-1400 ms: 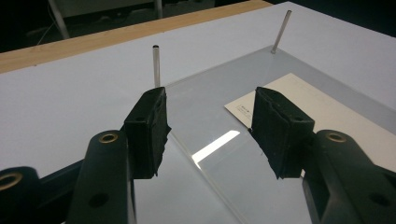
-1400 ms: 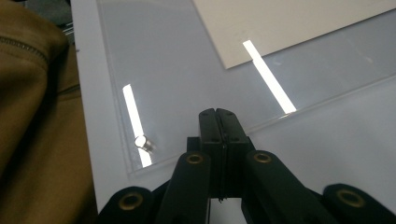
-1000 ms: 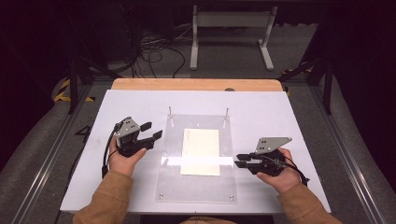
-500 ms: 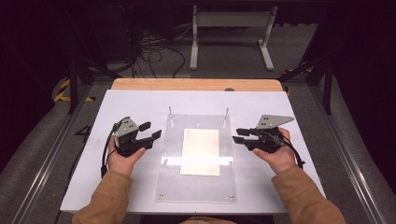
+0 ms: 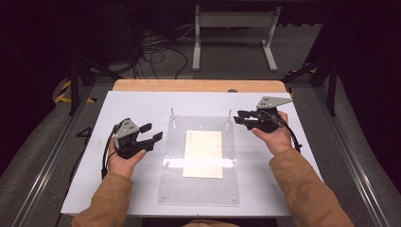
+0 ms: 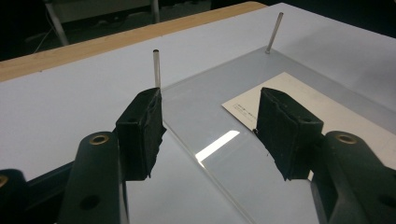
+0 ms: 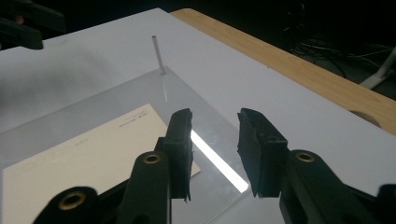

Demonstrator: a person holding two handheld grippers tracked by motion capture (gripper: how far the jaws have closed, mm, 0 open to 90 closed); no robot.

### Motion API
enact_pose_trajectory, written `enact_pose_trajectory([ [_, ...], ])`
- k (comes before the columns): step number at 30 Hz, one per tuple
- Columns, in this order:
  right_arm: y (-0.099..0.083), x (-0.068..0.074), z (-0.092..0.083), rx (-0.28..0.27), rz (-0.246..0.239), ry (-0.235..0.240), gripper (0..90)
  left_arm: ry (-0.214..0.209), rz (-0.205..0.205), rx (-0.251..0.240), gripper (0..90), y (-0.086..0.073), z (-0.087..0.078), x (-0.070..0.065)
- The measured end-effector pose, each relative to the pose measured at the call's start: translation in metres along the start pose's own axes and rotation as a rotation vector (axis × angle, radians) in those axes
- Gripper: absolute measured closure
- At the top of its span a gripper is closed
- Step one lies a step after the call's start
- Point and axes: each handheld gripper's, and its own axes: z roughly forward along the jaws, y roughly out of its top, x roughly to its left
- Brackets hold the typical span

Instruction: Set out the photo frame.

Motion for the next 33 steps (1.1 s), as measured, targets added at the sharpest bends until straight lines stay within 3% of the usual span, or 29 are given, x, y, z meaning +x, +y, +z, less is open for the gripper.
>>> enact_pose_trajectory([
  [3, 0.000, -0.005, 0.006, 0.001, 0.001, -0.014, 62.5, 0.000, 0.002, 0.011, 41.4, -0.001, -0.001, 0.000],
  [6, -0.001, -0.014, 0.021, 0.025, -0.017, -0.057, 61.1, -0.001, 0.000, 0.017, 41.0, -0.001, -0.002, 0.000],
  [10, -0.006, -0.018, 0.039, 0.085, -0.029, -0.062, 61.5, -0.001, 0.013, 0.028, 40.5, -0.002, -0.004, 0.000],
  [19, -0.016, -0.032, 0.065, 0.133, -0.037, -0.082, 64.0, -0.010, 0.023, 0.040, 39.8, -0.003, -0.004, -0.001],
  [23, -0.021, -0.038, 0.074, 0.154, -0.036, -0.117, 63.4, -0.010, 0.034, 0.055, 39.5, -0.004, -0.005, -0.002],
  [29, -0.023, -0.040, 0.081, 0.150, 0.005, -0.095, 68.2, -0.002, 0.027, 0.060, 39.5, -0.008, -0.010, -0.004],
  [33, -0.021, -0.040, 0.088, 0.162, -0.023, -0.061, 77.1, 0.008, 0.029, 0.063, 39.5, -0.012, -0.016, -0.004],
])
